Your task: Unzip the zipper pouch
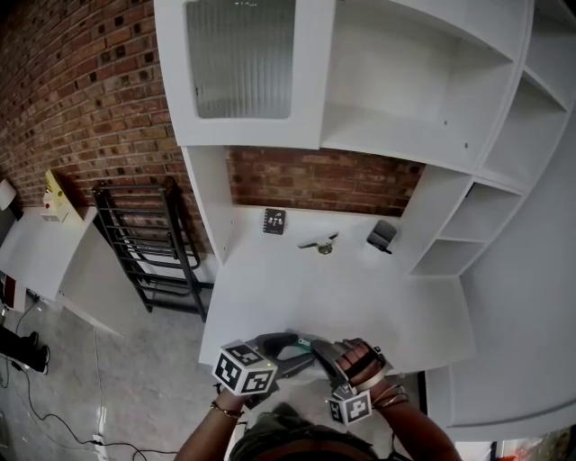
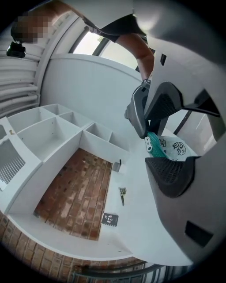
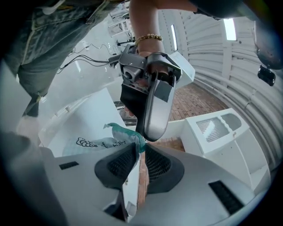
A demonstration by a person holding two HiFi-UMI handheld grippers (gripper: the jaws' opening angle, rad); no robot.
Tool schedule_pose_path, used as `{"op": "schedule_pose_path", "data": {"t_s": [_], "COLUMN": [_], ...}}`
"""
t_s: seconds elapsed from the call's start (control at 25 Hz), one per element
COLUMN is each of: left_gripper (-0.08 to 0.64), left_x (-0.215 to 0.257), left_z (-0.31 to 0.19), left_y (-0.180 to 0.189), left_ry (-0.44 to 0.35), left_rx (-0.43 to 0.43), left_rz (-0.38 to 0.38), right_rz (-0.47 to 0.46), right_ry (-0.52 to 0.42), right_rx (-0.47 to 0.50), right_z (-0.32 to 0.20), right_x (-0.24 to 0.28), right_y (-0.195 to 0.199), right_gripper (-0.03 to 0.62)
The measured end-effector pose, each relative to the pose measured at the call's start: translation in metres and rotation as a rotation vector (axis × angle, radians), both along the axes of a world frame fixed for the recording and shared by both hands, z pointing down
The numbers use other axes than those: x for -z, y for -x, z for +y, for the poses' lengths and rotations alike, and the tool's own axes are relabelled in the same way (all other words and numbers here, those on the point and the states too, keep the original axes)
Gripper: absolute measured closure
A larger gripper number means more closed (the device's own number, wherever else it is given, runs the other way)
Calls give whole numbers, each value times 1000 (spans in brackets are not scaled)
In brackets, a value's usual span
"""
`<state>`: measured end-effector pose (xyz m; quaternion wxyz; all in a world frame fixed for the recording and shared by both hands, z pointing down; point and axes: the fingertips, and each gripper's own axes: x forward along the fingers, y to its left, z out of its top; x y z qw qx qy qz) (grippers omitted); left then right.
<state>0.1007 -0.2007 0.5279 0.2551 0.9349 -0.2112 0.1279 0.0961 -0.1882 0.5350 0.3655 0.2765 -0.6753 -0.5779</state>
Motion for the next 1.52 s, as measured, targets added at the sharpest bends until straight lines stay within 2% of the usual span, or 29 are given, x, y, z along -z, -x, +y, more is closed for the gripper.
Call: {"op": "schedule_pose_path", "data": {"t_s": [0.08,0.2,0.4,0.52,0.6,0.72,0.96,1.12,1.24,1.52], "left_gripper": [315,362,373,419,479,491,500,554,554,554], "left_x": [-2,2,-2,-6,-12,-16,-18,-6,-5,-10], "left_z": [-1,-6,-12,-17,-19,-19,-18,-20,-20,-20], "left_y": [-2,-4,-5,-1,4,7,10,10,9,4], "left_ry": [8,38,142,228,260,289,271,250,232,288], "left_rx": [-1,22,59,90,113,127,110,122,119,100], "left_rz": [-3,57,137,187,188,187,178,252,238,253], "right_rz": [24,57,102,108,112,115,109,94,89,117], "right_ry": [-7,-36,-73,-87,-86,-80,-73,-39,-28,-12], "right_rx": [5,6,22,30,31,47,40,44,34,24], "right_z": [-1,-4,-5,-4,-4,-2,-2,-3,-4,-6], "right_x": [-1,0,7,3,-8,-8,-18,-5,7,6], "right_y": [-1,-2,-1,-2,-4,1,0,3,3,0], "right_gripper": [526,526,526,526,526,526,526,526,526,526]}}
